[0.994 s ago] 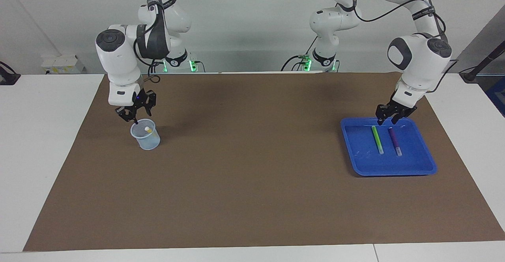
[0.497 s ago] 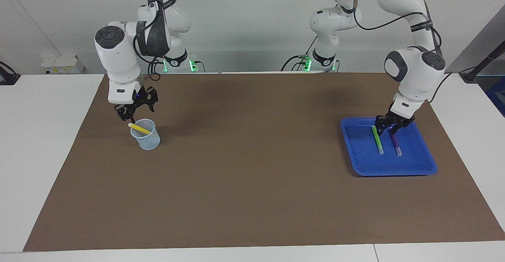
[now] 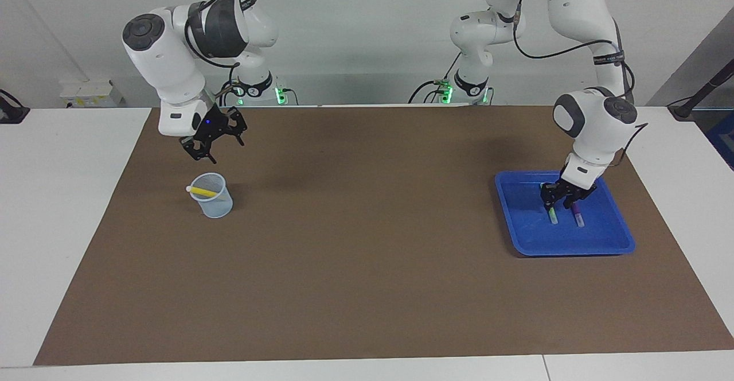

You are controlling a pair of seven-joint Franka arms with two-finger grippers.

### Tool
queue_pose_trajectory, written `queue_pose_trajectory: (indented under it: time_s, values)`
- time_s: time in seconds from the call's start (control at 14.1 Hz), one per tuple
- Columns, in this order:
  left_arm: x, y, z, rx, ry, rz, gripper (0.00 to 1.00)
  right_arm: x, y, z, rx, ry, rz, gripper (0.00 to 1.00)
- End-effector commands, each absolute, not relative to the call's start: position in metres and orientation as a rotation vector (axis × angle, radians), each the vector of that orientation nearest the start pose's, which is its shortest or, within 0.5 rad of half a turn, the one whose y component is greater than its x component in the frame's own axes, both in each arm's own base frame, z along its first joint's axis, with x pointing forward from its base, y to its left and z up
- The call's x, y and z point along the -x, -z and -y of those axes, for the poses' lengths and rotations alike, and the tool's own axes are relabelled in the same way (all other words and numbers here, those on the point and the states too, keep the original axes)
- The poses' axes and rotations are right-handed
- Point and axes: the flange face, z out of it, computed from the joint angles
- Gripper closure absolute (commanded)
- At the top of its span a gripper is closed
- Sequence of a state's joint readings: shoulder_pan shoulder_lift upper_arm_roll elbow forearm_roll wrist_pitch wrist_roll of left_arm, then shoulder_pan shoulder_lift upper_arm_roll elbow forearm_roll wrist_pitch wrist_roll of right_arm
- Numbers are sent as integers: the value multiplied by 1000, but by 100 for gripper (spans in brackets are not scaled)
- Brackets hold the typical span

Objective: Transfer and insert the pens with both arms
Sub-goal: 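Grasp the green pen with the left gripper while the right gripper withdraws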

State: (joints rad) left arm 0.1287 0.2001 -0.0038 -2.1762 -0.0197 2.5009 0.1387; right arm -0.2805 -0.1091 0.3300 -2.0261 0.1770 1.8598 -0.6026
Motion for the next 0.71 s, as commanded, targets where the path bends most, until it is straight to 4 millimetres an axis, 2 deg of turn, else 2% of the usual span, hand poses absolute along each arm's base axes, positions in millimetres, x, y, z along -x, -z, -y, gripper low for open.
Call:
queue_pose_trajectory:
  time_s: [0.0, 0.21, 0.35, 0.5, 0.64]
  values:
    - [-570, -303, -76, 3122, 193, -24, 44, -516, -496, -62, 2825, -21, 599, 20]
    - [-564, -296, -75, 3130, 141, -12, 46, -514, -496, -82, 2807, -37, 421, 17]
    - [-560, -293, -73, 3139, 63, -5, 54, -513, -498, -97, 2772, -45, 313, 12]
    - [-557, -292, -73, 3143, 30, 7, 62, -513, -502, -121, 2719, -38, 162, 10]
    - [-557, -292, -73, 3142, 29, 69, 75, -509, -505, -157, 2692, -36, 55, 8]
